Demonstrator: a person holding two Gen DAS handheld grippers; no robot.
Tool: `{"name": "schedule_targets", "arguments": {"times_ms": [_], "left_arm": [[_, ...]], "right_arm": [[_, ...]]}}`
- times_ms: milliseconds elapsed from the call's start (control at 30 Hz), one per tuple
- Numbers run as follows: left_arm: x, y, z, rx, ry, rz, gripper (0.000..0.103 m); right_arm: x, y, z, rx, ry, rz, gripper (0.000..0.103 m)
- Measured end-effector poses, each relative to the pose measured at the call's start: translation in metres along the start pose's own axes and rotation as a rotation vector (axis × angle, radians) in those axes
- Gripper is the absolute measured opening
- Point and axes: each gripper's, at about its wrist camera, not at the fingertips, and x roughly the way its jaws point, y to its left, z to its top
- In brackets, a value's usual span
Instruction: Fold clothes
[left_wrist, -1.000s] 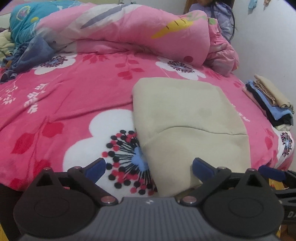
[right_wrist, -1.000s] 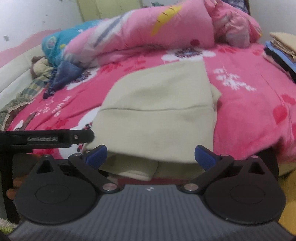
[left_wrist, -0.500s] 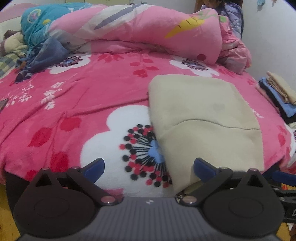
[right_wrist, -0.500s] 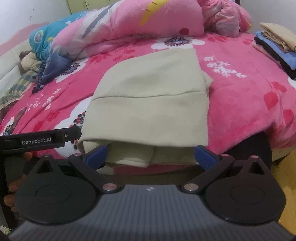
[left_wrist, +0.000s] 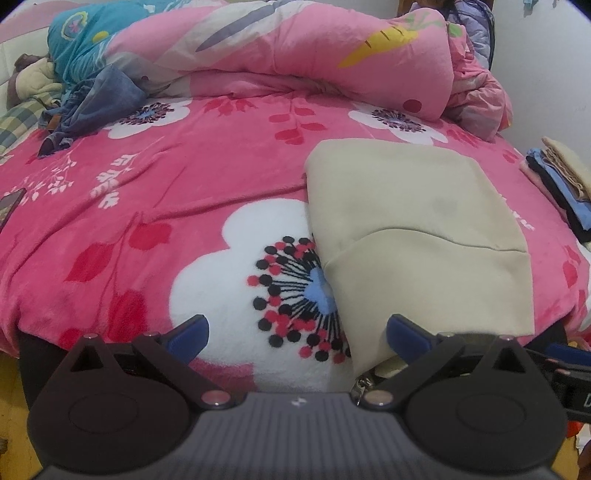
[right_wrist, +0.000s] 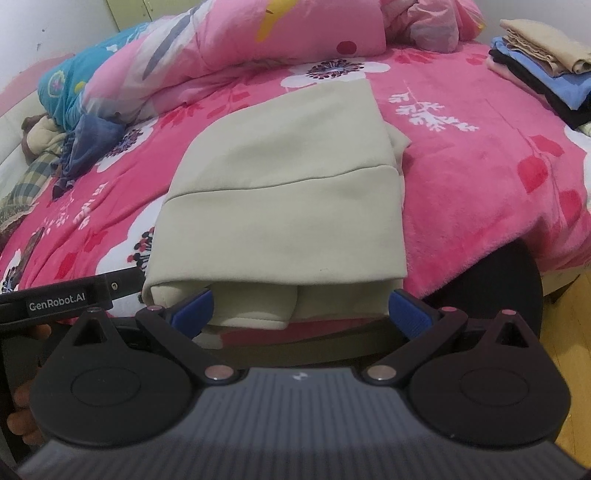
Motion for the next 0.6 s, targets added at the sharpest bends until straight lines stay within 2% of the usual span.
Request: {"name": "schedule_targets", "arguments": {"times_ms": [600], "left_arm": [[0.0044,0.0,-0.0013,0.001,0.024,0.006,0.103]], "right_arm": [[0.0013,0.0082,-0.0018,-0.045,0.008,0.009,0.102]]}}
